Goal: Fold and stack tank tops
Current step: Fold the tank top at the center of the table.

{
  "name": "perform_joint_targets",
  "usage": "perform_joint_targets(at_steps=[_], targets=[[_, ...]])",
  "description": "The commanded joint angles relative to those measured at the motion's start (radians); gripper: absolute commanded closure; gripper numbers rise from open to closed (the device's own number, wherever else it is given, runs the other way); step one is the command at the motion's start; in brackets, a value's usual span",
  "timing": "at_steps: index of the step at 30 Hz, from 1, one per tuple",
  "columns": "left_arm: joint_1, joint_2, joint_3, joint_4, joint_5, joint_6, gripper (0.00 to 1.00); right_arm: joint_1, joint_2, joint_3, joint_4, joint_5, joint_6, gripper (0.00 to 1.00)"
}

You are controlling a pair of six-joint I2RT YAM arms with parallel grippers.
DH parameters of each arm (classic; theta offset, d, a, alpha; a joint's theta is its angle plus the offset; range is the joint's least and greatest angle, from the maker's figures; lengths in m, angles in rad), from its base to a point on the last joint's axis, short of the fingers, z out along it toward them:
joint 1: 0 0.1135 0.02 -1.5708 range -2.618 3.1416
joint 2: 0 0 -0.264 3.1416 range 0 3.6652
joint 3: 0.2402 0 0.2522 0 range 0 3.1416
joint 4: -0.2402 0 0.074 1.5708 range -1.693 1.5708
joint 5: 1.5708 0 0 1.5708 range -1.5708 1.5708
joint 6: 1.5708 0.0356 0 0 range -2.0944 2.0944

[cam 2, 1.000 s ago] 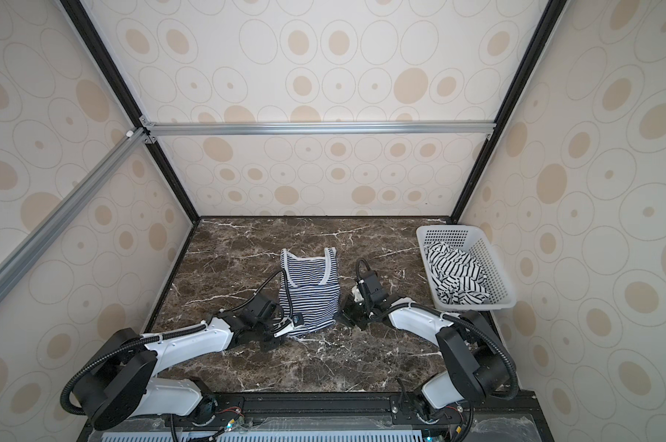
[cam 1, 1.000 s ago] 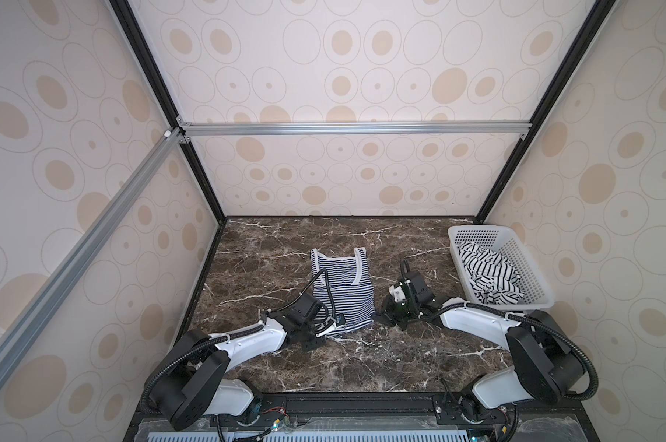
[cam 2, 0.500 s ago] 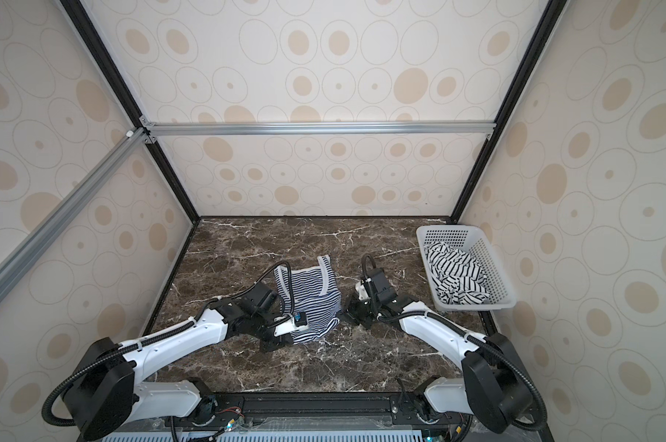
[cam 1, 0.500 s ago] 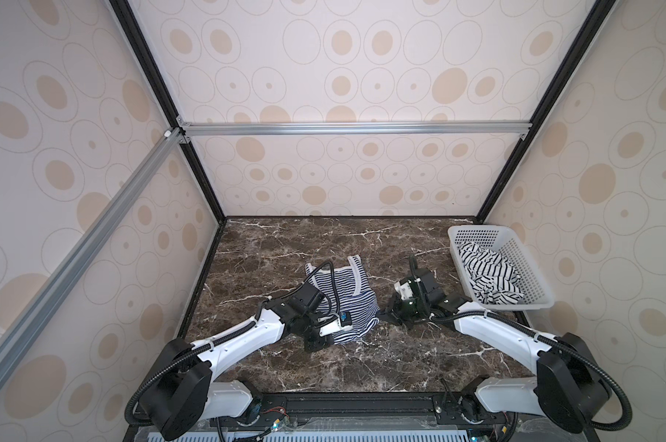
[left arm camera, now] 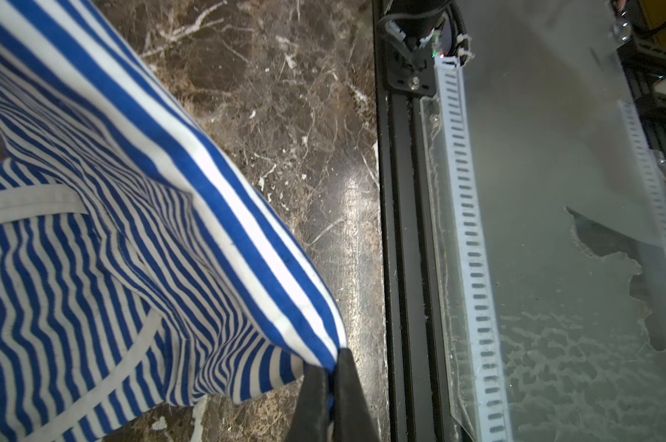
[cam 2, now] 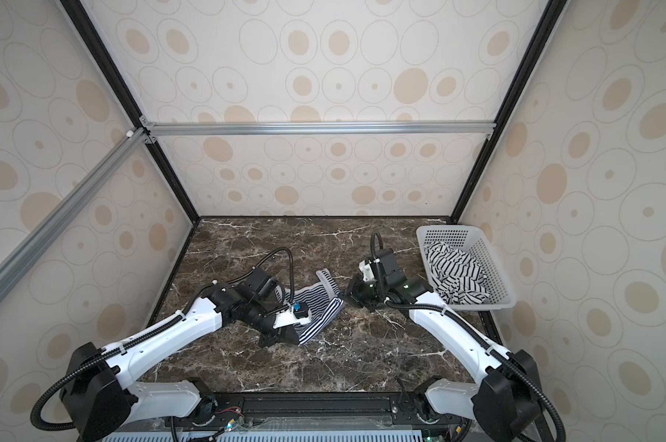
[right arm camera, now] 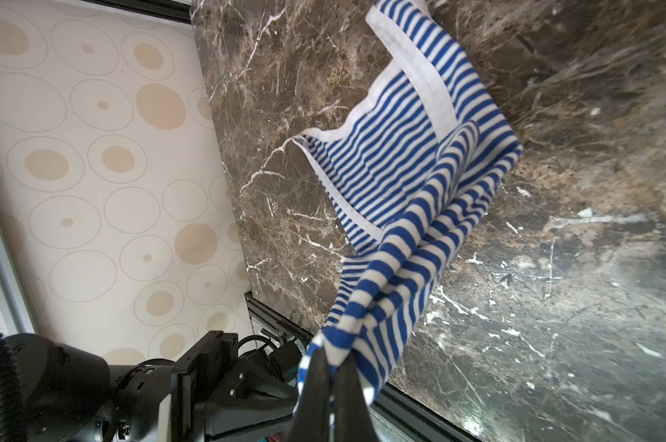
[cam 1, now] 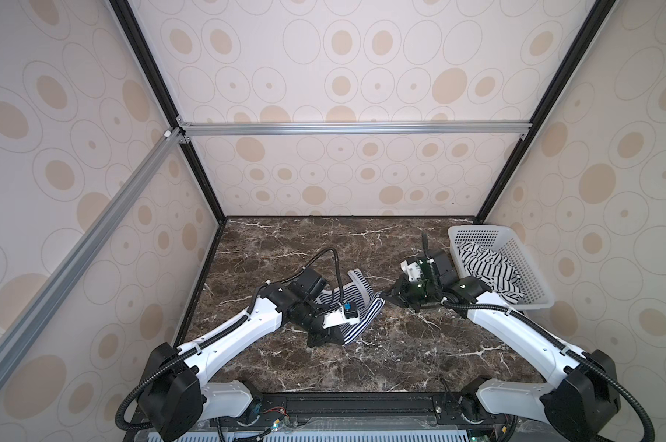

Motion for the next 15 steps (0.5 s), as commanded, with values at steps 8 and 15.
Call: perform_joint_targets(at_steps=[8,15], targets=[[-0.002,-0.004,0.021,-0.025,0.033,0.049,1.0,-0.04,0.122,0.123,-0.004,-0.034,-0.029,1.0],[0.028,0.06,0.011,0.002,0.058,0.077,1.0,-0.065,0.267,0.201,0.003,-0.079,-0.045,1.0]])
